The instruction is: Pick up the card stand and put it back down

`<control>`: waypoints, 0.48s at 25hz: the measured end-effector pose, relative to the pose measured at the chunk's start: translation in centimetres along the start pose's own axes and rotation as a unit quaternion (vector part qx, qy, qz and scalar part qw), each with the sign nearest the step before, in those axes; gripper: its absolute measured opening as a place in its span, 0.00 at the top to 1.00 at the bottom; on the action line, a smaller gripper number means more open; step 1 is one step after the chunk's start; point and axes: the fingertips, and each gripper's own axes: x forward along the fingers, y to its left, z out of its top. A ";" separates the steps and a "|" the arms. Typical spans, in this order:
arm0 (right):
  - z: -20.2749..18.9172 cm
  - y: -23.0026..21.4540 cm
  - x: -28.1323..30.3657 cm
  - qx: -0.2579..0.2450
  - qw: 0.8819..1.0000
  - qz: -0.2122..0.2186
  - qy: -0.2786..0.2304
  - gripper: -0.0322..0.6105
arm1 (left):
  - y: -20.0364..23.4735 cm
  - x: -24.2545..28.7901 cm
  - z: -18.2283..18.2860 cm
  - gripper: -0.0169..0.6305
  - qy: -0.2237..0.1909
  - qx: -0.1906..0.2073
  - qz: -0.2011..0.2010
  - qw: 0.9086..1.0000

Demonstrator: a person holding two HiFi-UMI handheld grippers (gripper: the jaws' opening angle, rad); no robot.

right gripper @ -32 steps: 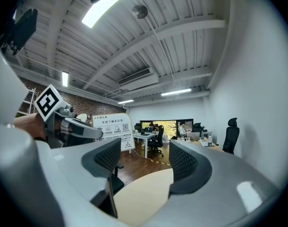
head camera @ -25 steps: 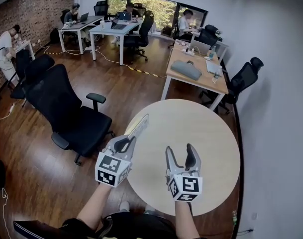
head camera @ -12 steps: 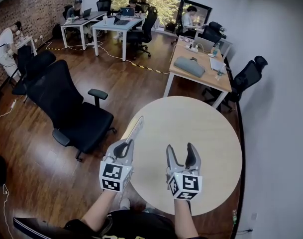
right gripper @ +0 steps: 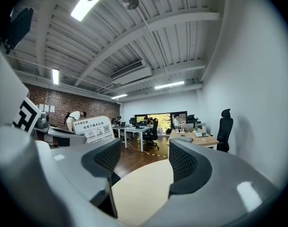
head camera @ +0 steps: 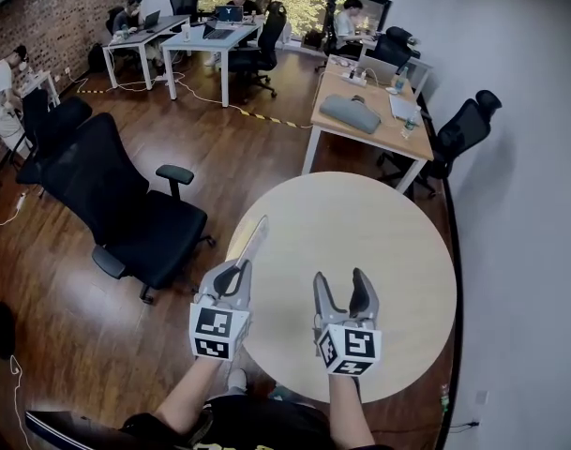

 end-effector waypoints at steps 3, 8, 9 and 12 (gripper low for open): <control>-0.8 -1.4 0.0 0.007 1.000 -0.010 0.010 0.44 | -1.4 1.5 -0.8 0.95 0.012 -0.005 -0.020 1.000; -3.1 -5.1 -0.3 0.021 0.998 -0.042 0.030 0.44 | -4.4 5.7 -2.7 0.95 0.031 -0.010 -0.061 0.998; -3.5 -5.9 -0.5 0.024 0.998 -0.049 0.034 0.44 | -5.1 6.7 -3.3 0.95 0.035 -0.013 -0.071 0.997; -4.9 -8.2 -1.2 0.037 0.996 -0.070 0.047 0.44 | -7.5 10.1 -5.5 0.95 0.052 -0.017 -0.101 0.993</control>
